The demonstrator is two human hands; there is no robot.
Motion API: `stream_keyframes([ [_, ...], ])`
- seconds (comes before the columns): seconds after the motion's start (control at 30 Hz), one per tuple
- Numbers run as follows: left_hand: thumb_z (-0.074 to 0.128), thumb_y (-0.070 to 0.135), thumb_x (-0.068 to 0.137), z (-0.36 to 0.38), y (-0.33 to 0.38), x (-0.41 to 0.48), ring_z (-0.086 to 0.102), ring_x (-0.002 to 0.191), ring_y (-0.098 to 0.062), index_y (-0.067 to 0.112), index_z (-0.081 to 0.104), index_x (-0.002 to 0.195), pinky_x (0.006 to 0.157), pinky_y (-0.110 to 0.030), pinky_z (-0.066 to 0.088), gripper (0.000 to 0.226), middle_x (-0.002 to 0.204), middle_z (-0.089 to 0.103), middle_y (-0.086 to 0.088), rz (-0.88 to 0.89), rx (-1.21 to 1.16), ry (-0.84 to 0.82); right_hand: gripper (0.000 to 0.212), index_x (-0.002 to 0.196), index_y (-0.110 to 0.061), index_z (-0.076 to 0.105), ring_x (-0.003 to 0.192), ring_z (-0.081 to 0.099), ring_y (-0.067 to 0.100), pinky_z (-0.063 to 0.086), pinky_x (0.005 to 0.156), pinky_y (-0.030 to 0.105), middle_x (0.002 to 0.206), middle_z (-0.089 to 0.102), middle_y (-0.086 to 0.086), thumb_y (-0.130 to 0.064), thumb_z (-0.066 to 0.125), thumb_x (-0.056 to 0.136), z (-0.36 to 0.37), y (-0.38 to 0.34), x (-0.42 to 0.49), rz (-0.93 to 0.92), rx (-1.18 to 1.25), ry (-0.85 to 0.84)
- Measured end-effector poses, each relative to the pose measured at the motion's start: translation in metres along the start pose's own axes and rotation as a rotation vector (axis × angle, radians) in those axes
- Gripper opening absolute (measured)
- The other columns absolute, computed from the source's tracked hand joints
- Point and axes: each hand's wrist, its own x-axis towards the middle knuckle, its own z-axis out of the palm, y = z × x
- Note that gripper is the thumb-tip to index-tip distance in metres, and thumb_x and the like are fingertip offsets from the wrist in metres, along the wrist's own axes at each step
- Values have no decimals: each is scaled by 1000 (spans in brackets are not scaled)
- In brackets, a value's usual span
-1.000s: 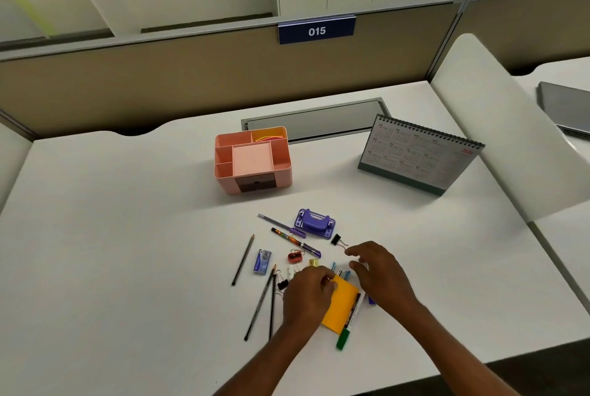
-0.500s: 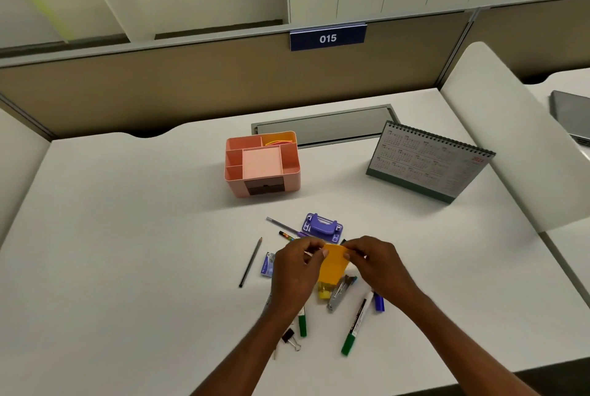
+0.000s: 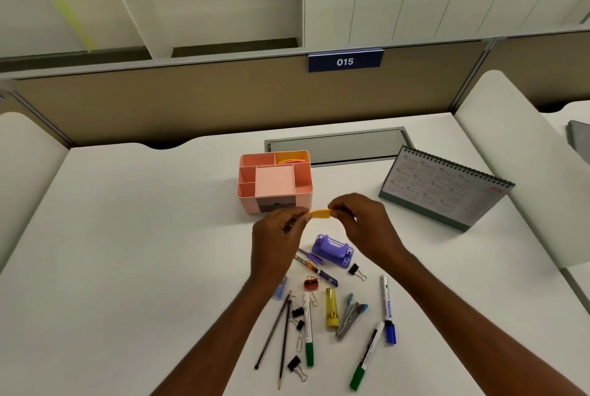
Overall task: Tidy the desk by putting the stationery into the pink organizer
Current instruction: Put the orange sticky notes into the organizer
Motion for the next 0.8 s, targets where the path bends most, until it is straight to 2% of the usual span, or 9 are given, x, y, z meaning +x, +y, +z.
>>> stream_keyframes([
  [0.13,81,19,89,-10,-1,40,71,90,-6,12,80,108,86,-6,52,20,101,79,0,71,63,48,15,107,-11,76,87,64,15,56,78,31,98,70,2,-7,69,95,-2,-11,39,-117,-19,104],
  [0.2,80,20,90,-14,-3,60,71,92,-8,12,80,109,87,-11,55,21,104,79,-1,89,98,69,18,110,-9,77,88,65,17,56,78,29,100,70,6,-4,67,95,-2,-16,57,-150,-37,150],
  [0.27,80,20,90,-17,-4,79,72,90,-12,13,80,107,85,-24,60,18,102,79,-1,126,125,94,18,109,-7,77,87,66,18,54,78,25,99,71,7,-3,66,95,0,-19,76,-167,-41,196],
  [0.4,80,17,89,-21,-8,117,72,86,-16,13,81,101,81,-36,61,13,97,79,-1,188,173,148,15,104,-9,77,87,67,17,56,78,31,97,72,5,-4,66,95,4,-20,109,-181,-36,262],
  [0.6,75,26,92,-19,-21,157,72,86,-12,23,81,101,73,-35,59,11,99,78,7,180,275,161,14,102,-7,75,88,67,21,57,76,39,98,72,8,-4,63,95,12,-19,150,-179,-64,280],
  [0.8,73,28,92,-9,-35,177,70,81,-14,26,80,100,68,-32,57,11,99,77,9,107,340,149,15,98,-10,75,84,66,21,55,72,37,94,72,6,-3,63,93,28,-7,176,-122,-68,251],
])
